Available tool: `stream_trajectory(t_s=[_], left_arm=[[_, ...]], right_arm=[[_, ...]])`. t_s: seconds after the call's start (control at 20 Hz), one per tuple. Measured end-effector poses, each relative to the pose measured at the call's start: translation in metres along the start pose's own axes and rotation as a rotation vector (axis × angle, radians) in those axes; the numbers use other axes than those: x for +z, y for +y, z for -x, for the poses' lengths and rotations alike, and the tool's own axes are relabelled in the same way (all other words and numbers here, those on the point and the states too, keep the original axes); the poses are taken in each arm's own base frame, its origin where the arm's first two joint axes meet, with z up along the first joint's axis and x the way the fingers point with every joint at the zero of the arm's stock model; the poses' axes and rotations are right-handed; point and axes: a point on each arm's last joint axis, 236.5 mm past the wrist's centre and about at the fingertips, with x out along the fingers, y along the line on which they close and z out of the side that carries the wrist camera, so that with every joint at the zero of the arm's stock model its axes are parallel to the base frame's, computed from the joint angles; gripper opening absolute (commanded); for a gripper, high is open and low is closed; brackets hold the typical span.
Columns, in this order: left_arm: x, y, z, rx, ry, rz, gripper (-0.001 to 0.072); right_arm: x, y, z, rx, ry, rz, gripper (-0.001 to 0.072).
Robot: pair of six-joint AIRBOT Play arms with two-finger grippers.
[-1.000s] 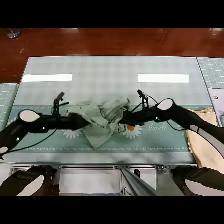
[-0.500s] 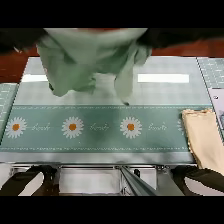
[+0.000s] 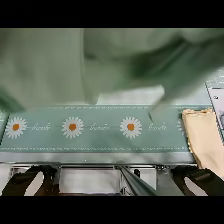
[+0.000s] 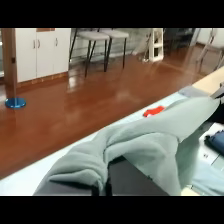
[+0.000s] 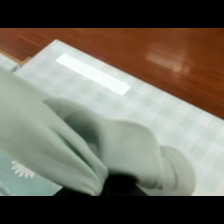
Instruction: Fold the shirts.
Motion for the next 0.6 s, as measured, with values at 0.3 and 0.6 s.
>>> stream_trajectory(t_s=[0.3,0.6], left_arm=[[-0.055,0.006,0.011,0.065,0.186,0.052,0.0034],[-0.187,0.111,-0.037,0.153,0.375,0.420,0.0035]], right_arm=[[-0.055,0.017,0.000,0.068,0.161,-0.028,0.0020],[-0.171,-0.028,-0.123,0.073,0.493,-0.246,0.0020]])
